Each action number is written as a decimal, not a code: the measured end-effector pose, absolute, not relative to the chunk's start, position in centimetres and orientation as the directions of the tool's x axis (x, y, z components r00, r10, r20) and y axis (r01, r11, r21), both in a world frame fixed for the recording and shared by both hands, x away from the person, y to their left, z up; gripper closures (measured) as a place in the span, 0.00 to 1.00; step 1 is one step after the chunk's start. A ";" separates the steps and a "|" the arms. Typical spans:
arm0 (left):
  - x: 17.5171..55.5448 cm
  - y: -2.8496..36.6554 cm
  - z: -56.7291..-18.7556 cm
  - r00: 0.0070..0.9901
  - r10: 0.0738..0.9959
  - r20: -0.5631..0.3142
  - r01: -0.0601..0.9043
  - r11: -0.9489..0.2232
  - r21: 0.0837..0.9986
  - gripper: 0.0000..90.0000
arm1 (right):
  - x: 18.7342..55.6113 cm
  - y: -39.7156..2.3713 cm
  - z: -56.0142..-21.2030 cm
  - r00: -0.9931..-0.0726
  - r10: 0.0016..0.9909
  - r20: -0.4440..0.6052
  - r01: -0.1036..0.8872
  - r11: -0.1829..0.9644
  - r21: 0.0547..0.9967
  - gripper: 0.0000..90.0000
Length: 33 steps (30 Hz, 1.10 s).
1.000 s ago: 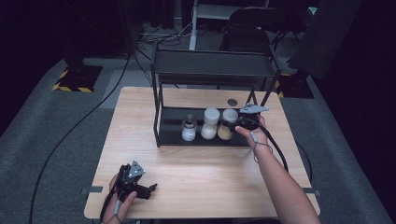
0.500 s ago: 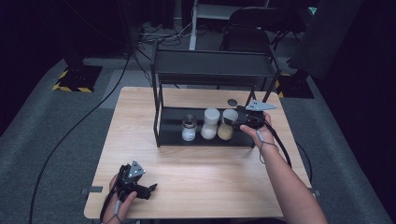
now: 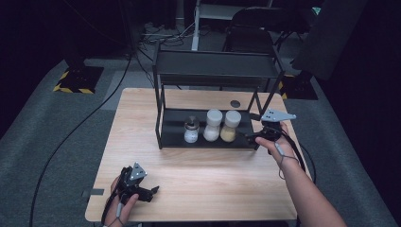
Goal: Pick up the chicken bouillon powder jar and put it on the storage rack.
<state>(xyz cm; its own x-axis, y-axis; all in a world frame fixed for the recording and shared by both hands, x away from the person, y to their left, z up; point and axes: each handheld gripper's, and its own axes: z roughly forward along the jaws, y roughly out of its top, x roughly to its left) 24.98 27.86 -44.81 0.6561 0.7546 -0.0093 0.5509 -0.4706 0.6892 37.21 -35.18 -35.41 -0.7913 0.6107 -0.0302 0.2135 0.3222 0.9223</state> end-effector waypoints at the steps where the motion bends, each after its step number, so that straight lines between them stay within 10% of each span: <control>1: 25.0 27.9 -44.8 0.656 0.755 -0.009 0.551 -0.470 0.689 0.00 | 36.9 -35.4 -35.3 -0.794 0.607 -0.029 0.213 0.324 0.922 0.09; 33: 25.1 27.5 -44.8 0.648 0.762 -0.008 0.556 -0.466 0.688 0.00 | 31.7 -37.1 -36.7 -0.856 0.512 -0.075 0.171 0.416 0.893 0.05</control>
